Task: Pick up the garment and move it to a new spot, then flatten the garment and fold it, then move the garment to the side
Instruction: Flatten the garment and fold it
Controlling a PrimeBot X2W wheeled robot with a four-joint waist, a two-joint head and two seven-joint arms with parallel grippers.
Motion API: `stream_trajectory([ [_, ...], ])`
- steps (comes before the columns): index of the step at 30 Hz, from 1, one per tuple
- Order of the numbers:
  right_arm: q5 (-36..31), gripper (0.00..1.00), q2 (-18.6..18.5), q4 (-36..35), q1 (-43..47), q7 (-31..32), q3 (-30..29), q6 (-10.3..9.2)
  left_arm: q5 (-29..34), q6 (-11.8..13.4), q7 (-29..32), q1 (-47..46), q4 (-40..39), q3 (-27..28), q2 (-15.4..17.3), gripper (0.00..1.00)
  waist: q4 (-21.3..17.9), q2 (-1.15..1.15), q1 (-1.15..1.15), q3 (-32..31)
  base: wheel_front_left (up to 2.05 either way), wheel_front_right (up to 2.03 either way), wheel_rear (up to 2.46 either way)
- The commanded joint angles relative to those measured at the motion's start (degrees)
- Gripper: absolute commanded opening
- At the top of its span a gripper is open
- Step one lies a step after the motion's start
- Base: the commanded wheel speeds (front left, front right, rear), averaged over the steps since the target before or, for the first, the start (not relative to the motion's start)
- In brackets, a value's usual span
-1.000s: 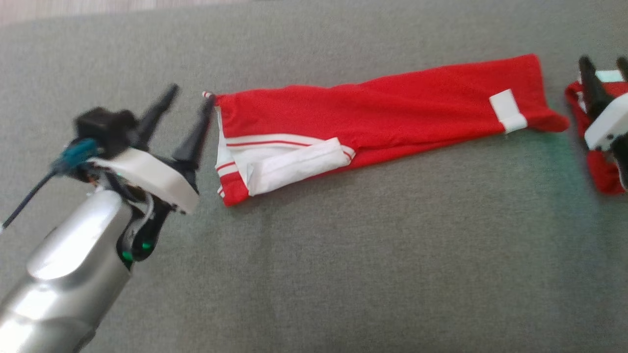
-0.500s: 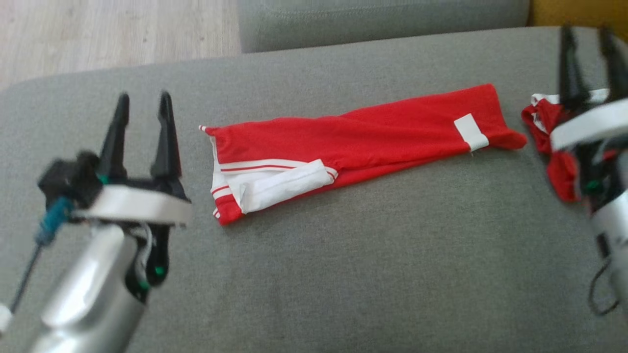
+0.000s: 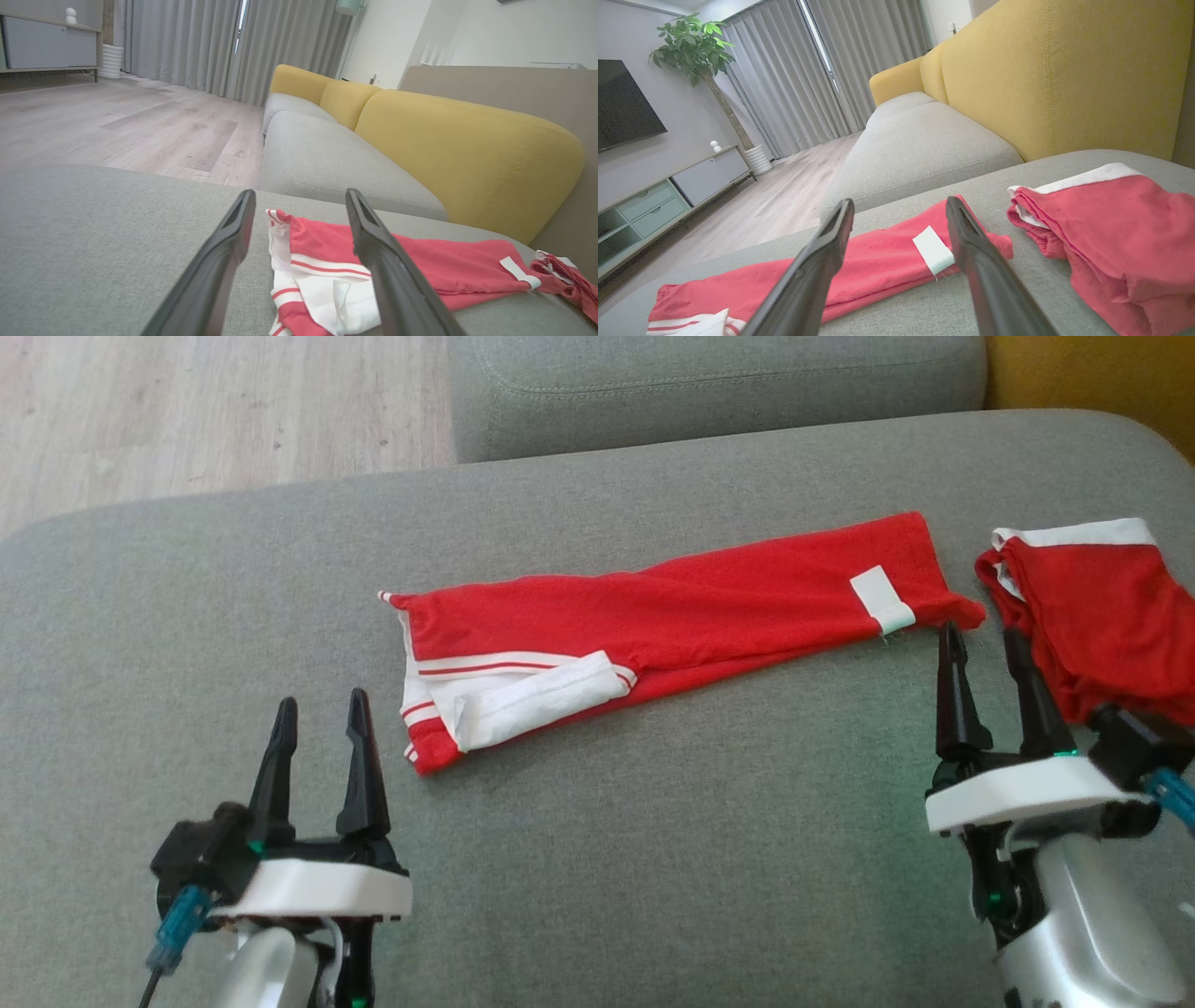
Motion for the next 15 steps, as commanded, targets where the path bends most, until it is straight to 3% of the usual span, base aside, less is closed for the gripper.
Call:
stream_trajectory([
  [1, -1.15, 1.00, 0.54, -2.90, -1.09, -0.77, 0.44, -0.05, 1.30, -0.70, -0.46, -1.49, -1.33, 3.69, -0.31, 1.00, -0.02, 0.00, 0.01, 0.09, 0.00, 0.00, 0.00],
  [10, -4.55, 1.00, 1.47, -5.99, -1.57, 1.07, -2.02, -0.05, 7.14, -5.95, -0.46, -2.26, -0.43, 8.41, -4.33, 1.00, 1.13, 0.00, 0.01, 2.82, 0.00, 0.00, 0.00],
  [15, -5.73, 1.00, 0.91, -3.46, -6.23, 5.50, -6.31, -0.05, 9.06, -7.70, -0.47, -4.73, 0.48, 8.90, -5.42, 1.00, 2.69, 0.00, 0.01, 6.53, 0.00, 0.00, 0.00],
])
